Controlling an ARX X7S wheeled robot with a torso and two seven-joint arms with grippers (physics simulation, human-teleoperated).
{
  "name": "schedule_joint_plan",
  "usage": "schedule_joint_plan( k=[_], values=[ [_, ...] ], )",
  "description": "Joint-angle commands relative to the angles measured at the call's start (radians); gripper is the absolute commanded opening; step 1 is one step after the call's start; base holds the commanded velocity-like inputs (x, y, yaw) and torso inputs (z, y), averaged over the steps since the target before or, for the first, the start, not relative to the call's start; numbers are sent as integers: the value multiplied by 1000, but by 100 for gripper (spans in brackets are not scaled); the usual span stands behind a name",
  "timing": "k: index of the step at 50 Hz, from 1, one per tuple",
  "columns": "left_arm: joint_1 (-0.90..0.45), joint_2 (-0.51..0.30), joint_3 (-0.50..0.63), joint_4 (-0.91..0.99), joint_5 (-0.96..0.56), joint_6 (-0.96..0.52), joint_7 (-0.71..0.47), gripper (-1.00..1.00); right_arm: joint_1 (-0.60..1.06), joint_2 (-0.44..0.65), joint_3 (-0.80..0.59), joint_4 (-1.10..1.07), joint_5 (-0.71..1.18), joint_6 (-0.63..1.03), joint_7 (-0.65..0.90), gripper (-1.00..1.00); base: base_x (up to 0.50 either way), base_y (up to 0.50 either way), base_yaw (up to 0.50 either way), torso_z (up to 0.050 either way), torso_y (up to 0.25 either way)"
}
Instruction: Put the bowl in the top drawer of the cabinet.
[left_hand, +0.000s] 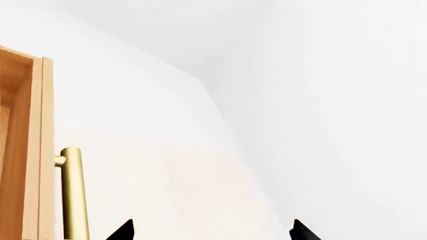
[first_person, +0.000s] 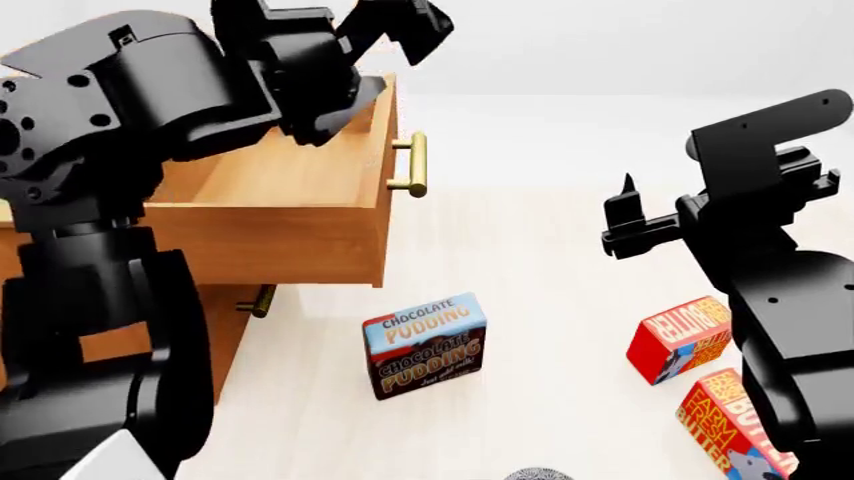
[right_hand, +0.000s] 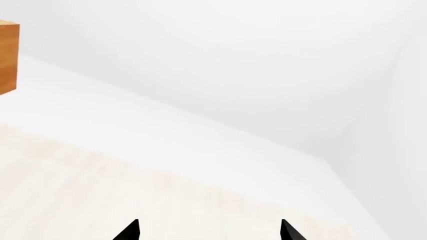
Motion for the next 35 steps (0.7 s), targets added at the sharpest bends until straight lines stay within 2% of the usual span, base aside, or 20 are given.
schedule_joint_plan(
  k=[1,11,19,28,35],
  values=[
    [-5,9,-57,209,-289,-35,-189,100,2,-1,-2,-9,3,10,2,100,0,0,0,0,0],
    [135,-27,9,459,-452,-102,-342,100,-20,-5,44,-72,23,47,5,100,0,0,0,0,0],
    [364,-63,99,691,-591,-142,-428,100,-26,-27,106,-163,50,118,10,100,0,0,0,0,0],
    [584,-113,134,894,-729,-126,-443,100,-57,-31,147,-195,57,122,15,100,0,0,0,0,0],
    [765,-88,169,980,-708,-192,-413,100,-82,-27,154,-200,53,116,22,100,0,0,0,0,0]
  ],
)
